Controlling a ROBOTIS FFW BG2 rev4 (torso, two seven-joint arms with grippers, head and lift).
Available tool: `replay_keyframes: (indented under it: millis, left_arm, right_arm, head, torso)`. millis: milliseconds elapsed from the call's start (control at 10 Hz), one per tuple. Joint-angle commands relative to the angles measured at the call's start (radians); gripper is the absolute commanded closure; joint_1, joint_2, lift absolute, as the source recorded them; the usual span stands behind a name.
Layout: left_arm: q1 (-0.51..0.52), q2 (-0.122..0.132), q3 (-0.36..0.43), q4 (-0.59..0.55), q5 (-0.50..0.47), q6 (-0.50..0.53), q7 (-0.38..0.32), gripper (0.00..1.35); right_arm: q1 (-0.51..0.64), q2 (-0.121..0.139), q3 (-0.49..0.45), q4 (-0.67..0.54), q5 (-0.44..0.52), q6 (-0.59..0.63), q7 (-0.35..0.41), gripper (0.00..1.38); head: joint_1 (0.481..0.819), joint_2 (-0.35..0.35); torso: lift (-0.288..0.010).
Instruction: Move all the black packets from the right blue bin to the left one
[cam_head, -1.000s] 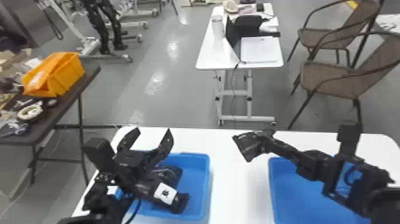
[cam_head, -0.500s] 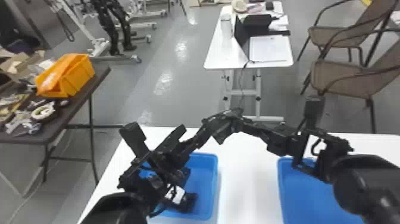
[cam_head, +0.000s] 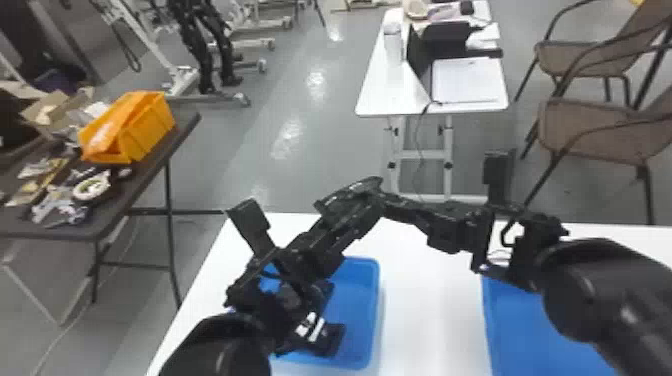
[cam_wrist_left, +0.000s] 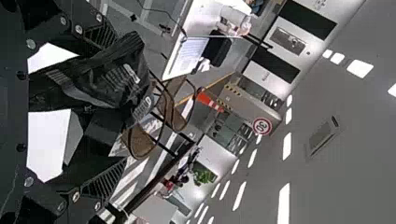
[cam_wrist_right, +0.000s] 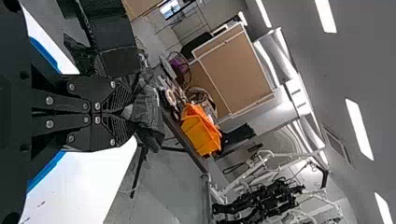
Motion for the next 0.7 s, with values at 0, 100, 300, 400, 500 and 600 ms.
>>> replay_keyframes:
  millis: [0,100,300,400,500,600]
  left_arm:
    - [0.014,-0.012,-0.001,-0.003,0.012,-0.031,0.021,1.23]
    - [0.019,-0.024,0.009,-0.003,0.022,-0.043,0.021,1.21]
    - [0.022,-0.024,0.008,-0.003,0.017,-0.052,0.021,1.21]
    - [0.022,-0.024,0.003,-0.003,-0.005,-0.078,0.021,1.21]
    - [0.02,-0.024,0.0,-0.007,-0.061,-0.102,0.021,1.21]
    - [0.023,-0.023,0.003,-0.016,-0.115,-0.128,0.024,1.21]
  right_arm:
    - [-0.004,0.002,0.004,0.012,-0.004,-0.011,0.001,1.28]
    - [-0.007,0.005,0.004,0.027,-0.004,-0.019,0.001,1.28]
    - [-0.016,0.011,0.004,0.052,-0.005,-0.039,0.001,1.28]
    - [-0.02,0.014,0.004,0.061,-0.008,-0.045,0.004,1.28]
    - [-0.022,0.015,0.004,0.07,-0.013,-0.057,0.013,1.15]
    - [-0.025,0.017,0.003,0.083,-0.013,-0.071,0.018,1.04]
  head:
    - [0.695,0.272]
    - [0.695,0.274]
    - [0.695,0.279]
    - [0.695,0.282]
    - [0.695,0.281]
    - [0.695,0.283]
  torso:
    - [0.0]
    - [0.0]
    - [0.0]
    - [0.0]
    - [0.0]
    - [0.0]
